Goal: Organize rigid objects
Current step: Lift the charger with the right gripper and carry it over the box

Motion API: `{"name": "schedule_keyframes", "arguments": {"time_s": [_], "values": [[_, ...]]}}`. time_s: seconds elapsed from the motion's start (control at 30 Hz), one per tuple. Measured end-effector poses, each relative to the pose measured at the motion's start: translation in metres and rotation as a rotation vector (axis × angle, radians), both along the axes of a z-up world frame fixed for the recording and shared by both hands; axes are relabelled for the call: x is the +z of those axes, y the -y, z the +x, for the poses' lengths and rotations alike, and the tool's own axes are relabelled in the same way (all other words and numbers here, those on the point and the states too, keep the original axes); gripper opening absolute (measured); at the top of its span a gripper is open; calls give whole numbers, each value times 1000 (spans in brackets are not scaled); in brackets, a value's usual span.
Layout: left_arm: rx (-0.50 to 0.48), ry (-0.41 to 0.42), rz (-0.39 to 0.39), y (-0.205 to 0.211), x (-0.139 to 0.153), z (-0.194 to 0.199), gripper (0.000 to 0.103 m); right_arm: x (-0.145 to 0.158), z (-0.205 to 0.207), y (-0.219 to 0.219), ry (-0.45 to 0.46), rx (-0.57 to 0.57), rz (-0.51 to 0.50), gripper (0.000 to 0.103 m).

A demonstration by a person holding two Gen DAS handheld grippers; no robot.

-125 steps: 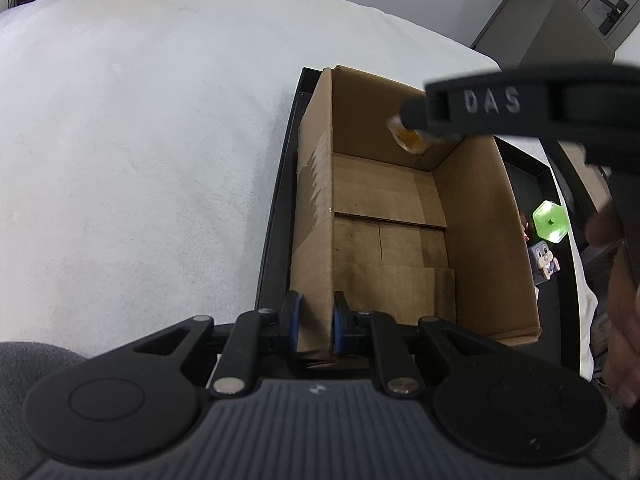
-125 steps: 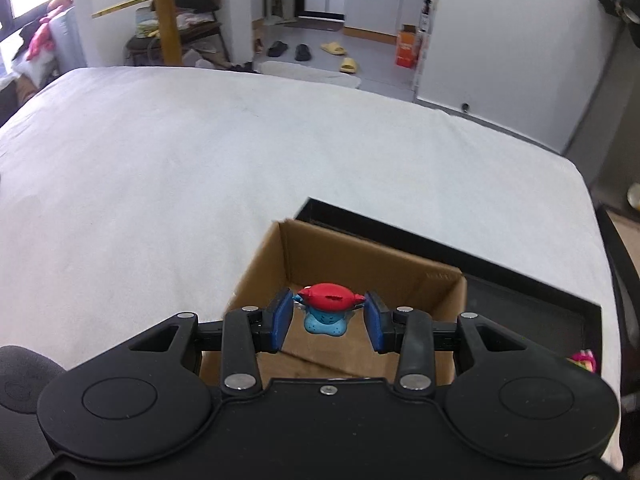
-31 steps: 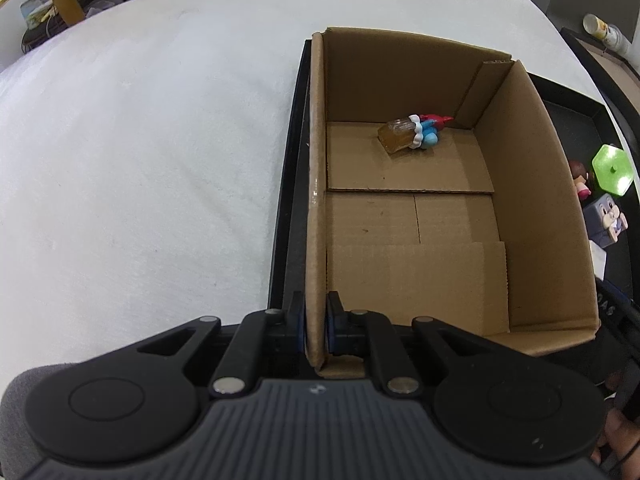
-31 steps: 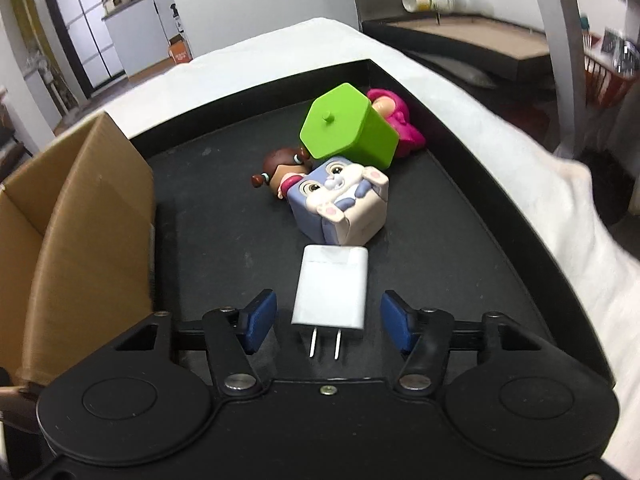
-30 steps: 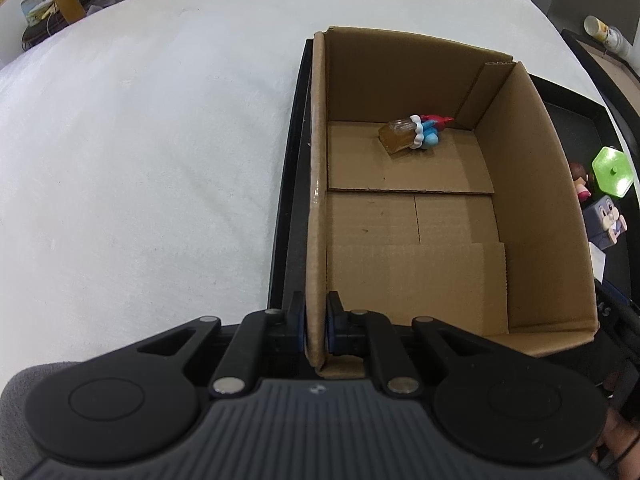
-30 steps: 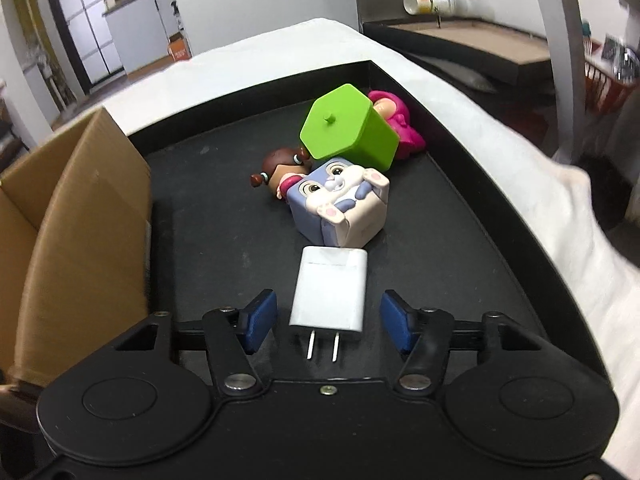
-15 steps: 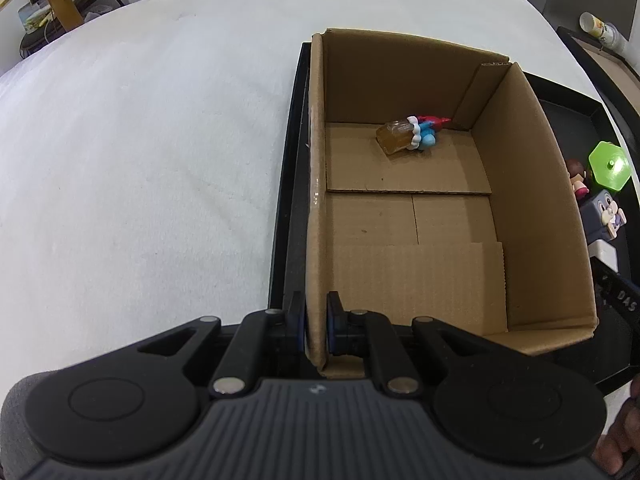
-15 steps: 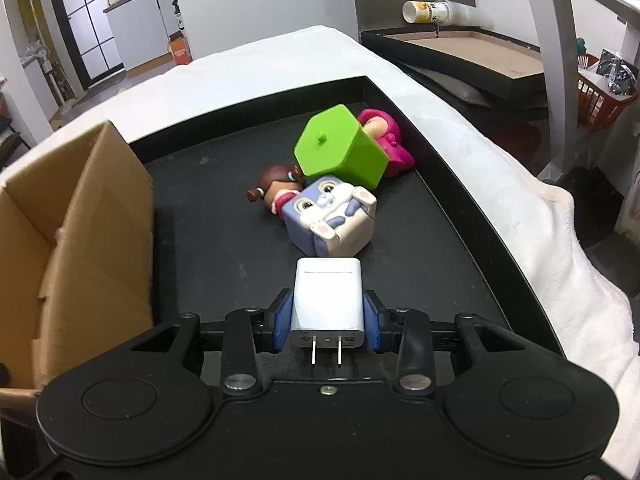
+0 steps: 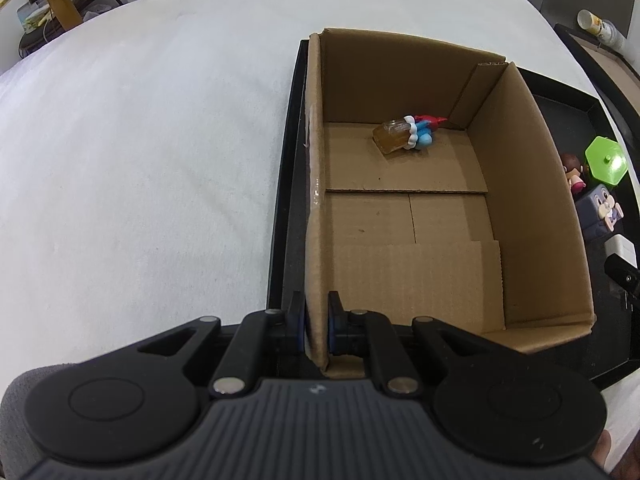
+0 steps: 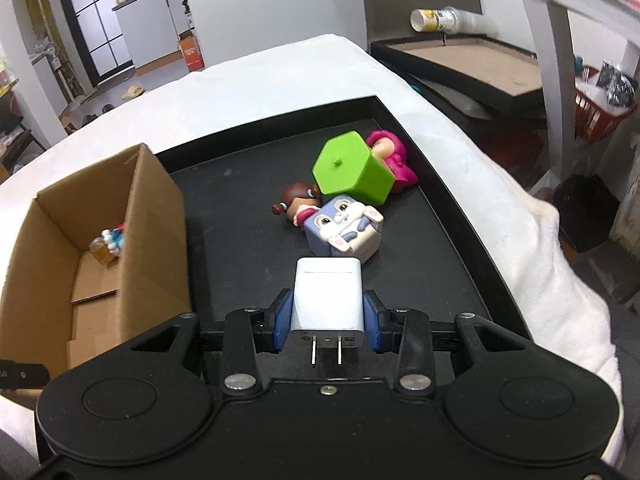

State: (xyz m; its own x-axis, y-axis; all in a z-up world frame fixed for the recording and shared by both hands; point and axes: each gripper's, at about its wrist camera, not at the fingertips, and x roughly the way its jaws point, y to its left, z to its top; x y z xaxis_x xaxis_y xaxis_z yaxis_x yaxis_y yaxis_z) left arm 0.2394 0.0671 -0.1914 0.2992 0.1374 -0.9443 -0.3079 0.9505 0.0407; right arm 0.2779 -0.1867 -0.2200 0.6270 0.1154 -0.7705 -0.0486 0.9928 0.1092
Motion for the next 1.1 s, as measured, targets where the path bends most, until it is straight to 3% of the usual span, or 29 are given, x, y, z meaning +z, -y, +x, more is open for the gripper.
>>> {"name": "schedule_keyframes", "arguments": {"time_s": [0.47,1.1], "values": [[-10,13,-29,-5,1,-2,10,39,-7,-21,55,36,-16,36],[-17,26,-74,-10,2,-1,11,68,-8,-65,150,117,-12,36]]}}
